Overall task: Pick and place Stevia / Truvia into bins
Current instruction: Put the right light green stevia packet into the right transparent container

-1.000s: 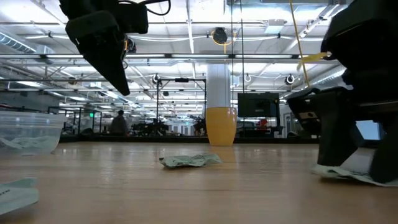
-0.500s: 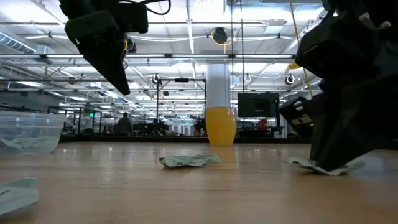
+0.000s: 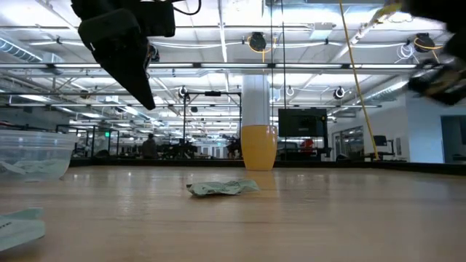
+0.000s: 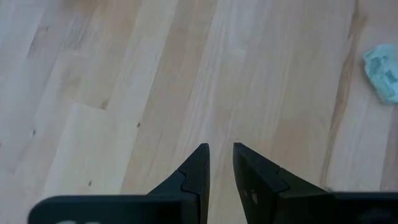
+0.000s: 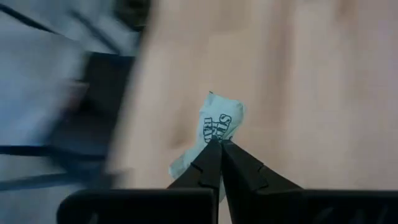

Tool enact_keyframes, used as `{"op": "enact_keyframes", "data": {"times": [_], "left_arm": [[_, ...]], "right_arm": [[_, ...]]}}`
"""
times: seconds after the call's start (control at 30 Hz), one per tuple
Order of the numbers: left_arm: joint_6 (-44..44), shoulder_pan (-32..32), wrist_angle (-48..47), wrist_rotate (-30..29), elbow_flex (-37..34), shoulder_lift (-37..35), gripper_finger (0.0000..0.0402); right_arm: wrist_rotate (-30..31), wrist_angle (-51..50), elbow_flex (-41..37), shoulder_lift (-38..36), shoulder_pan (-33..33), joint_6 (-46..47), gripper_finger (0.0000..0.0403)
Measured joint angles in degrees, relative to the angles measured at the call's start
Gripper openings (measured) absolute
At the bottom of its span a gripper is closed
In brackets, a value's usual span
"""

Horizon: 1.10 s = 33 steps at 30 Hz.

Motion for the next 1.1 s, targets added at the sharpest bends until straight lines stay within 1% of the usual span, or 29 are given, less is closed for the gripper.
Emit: {"op": "enact_keyframes", "data": {"times": [0.07, 0.1, 0.17, 0.23, 0.33, 0.43, 0.5, 0.67, 0.83, 1.1], "left_arm": [[-0.12, 0.0, 0.95, 0.0, 0.0, 0.0, 0.0077], [-0.26, 0.0, 1.43, 0.0, 0.0, 0.0, 0.0077], [-0.2, 0.0, 2.84, 0.0, 0.0, 0.0, 0.0077], [-0.04, 0.01, 3.84, 0.0, 0.0, 0.0, 0.0077], [-0.02, 0.0, 4.85, 0.0, 0.0, 0.0, 0.0077], [0.3, 0.0, 5.12, -0.02, 0.0, 0.0, 0.0076], [1.13, 0.0, 5.08, -0.02, 0.0, 0.0, 0.0077], [1.2, 0.49, 5.14, 0.01, 0.0, 0.0, 0.0076], [1.03, 1.17, 5.35, 0.02, 0.0, 0.0, 0.0076], [0.29, 2.55, 6.08, 0.1, 0.0, 0.0, 0.0076]], "right_arm": [[-2.97, -2.93, 0.0, -4.84, 2.38, 10.9, 0.0001], [-2.91, -3.79, 0.0, -6.82, 3.86, 15.91, 0.0001], [-0.74, -5.06, 0.01, -10.03, 7.07, 22.15, 0.0001], [2.04, -6.43, 0.09, -11.43, 10.56, 27.65, 0.0001], [4.67, -10.77, 0.09, -10.77, 15.95, 39.46, 0.0001], [4.34, -15.81, 0.09, -7.78, 20.28, 50.21, 0.0001], [4.26, -18.59, 0.09, -5.34, 22.26, 54.47, 0.0001], [1.32, -18.37, 0.09, -1.42, 23.07, 54.99, 0.0], [1.26, -18.32, 0.09, -0.85, 23.05, 56.05, 0.0004], [1.32, -17.87, 0.09, -0.85, 23.03, 56.36, 0.0051]]}}
